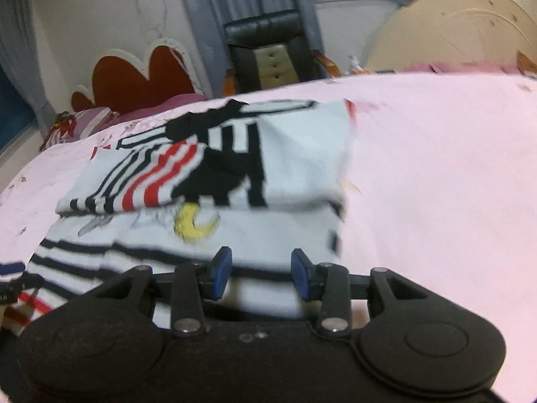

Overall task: Fold small clothes
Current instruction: 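Grasp the black hem with both grippers and lift it toward the collar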

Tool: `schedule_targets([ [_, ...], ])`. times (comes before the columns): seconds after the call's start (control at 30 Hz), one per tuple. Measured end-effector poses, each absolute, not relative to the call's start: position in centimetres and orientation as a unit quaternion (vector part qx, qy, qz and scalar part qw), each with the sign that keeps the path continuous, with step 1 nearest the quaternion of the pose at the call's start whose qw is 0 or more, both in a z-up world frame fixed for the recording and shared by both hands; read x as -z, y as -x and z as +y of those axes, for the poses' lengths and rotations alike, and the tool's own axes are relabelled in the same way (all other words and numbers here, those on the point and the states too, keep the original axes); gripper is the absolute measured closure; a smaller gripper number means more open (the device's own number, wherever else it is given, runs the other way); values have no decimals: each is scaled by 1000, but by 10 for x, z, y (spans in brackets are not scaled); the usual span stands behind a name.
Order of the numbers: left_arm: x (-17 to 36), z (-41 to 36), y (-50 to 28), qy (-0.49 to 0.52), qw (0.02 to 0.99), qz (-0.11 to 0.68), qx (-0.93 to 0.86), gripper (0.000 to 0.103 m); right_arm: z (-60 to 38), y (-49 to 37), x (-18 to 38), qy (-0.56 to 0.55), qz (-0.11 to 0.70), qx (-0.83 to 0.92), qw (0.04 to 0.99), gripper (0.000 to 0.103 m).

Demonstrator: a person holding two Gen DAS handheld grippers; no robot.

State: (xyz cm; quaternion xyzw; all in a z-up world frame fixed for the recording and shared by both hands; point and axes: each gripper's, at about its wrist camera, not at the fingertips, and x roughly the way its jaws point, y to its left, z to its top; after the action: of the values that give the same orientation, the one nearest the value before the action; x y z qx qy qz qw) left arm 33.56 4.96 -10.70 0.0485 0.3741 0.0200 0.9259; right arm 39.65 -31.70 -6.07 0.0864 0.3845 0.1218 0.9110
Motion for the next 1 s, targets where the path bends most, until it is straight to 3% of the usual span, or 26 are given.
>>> schedule_targets([
  [0.2, 107, 64, -302, -7, 923, 385, 1, 29, -335, -326, 62, -137, 410, -95, 897, 62],
  [0.53, 115, 109, -210, 162, 897, 401, 96, 29, -351, -223, 80, -315, 443, -73, 836, 61],
  [0.57, 117, 112, -206, 185, 891, 401, 107, 31, -349, -215, 83, -324, 445, -79, 831, 61],
  [0.7, 131, 122, -215, 269, 864, 406, 131, 56, -339, -200, 86, -349, 440, -88, 823, 61],
  [0.93, 144, 125, -240, 331, 835, 414, 150, 57, -338, -219, 96, -385, 438, -113, 805, 61],
  [1.0, 149, 127, -243, 349, 827, 410, 161, 57, -334, -226, 98, -385, 440, -125, 802, 68],
])
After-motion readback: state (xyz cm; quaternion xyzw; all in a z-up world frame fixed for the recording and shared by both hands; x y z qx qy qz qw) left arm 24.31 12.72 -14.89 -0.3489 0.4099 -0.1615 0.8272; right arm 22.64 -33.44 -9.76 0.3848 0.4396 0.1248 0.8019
